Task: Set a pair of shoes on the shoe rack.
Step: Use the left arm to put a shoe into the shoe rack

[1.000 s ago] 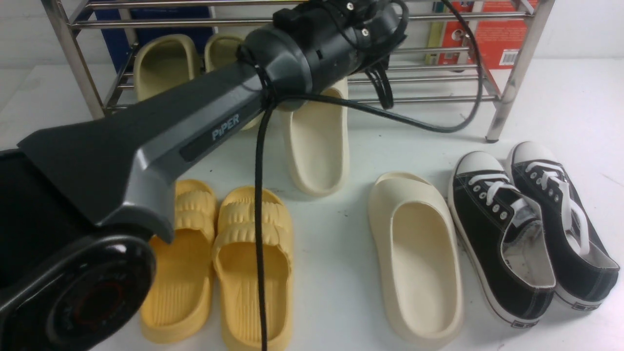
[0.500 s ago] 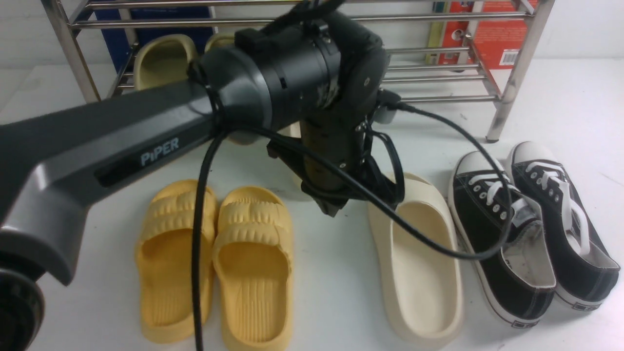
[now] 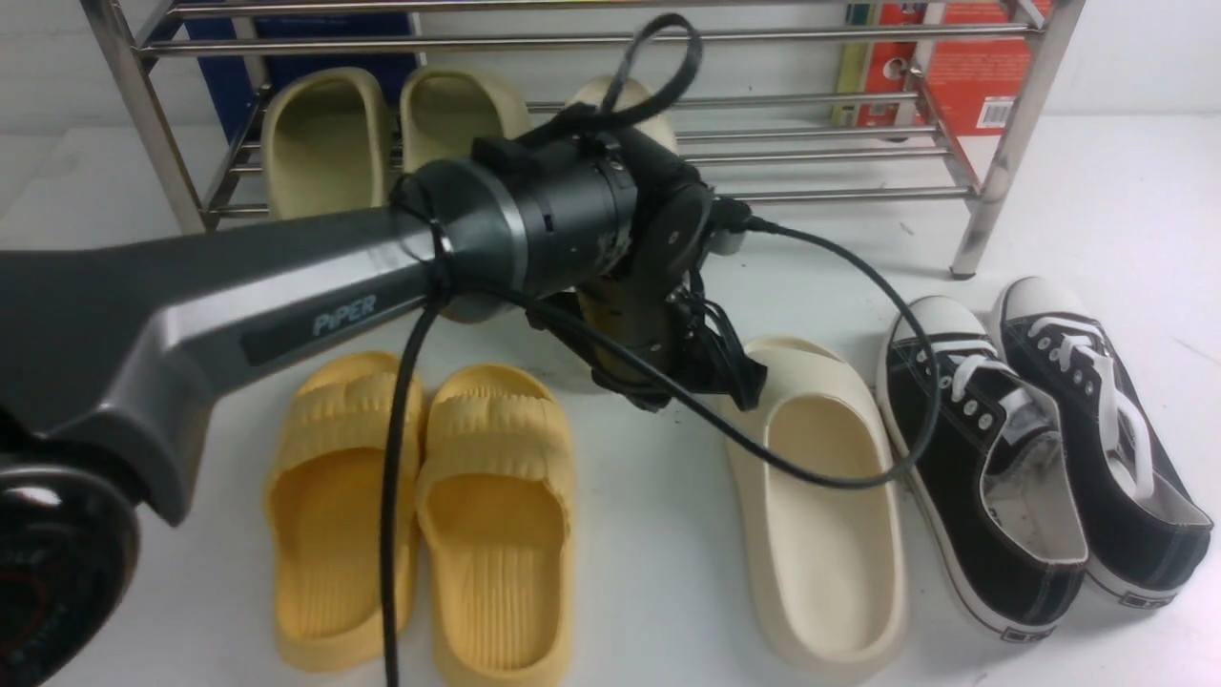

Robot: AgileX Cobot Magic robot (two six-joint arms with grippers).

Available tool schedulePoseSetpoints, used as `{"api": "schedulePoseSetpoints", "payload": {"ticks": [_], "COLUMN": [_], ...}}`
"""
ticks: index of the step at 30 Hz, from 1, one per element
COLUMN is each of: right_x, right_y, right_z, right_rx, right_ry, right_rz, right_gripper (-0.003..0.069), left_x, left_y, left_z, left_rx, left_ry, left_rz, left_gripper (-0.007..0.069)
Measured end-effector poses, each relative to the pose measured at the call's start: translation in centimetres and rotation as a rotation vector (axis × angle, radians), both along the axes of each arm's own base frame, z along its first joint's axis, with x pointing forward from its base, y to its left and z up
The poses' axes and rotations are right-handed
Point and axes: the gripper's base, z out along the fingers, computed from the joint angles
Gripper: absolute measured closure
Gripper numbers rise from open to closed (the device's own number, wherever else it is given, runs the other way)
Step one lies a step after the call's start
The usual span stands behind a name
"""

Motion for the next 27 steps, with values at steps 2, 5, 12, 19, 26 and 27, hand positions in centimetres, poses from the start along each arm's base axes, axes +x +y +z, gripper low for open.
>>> {"api": "schedulePoseSetpoints", "payload": {"ticks": [2,5,12,19,26,27], "right_x": [0.0,0.0,0.0,0.0,0.0,0.0], "right_y": [0.0,0.0,0.0,0.0,0.0,0.0], "right_z": [0.0,0.0,0.0,0.0,0.0,0.0], "right_rx": [0.001,0.001,0.001,0.001,0.001,0.001], "right_ry": [0.0,0.0,0.0,0.0,0.0,0.0], "right_rz": [0.0,0.0,0.0,0.0,0.0,0.0], "right_gripper": [0.0413,0.0413,0.0413,0.0413,0.0413,0.0413], "left_x": [-0.7,-2.0,-1.0,0.4,1.5,1.5], "left_y": [0.7,1.3,2.0,1.3,1.2,1.2], "left_z": [0.7,1.5,-1.7,-4.3,-6.1,-6.2], "left_rx": [-0.022,-0.083,-0.179,-0.16,-0.164,-0.164], "left_ry": [-0.016,-0.05,-0.072,-0.036,-0.038,-0.039], "left_rz": [0.003,-0.001,0.051,0.064,0.077,0.078], "left_gripper": [0.0638,0.0638,0.0638,0.0638,0.0638,0.0638]}}
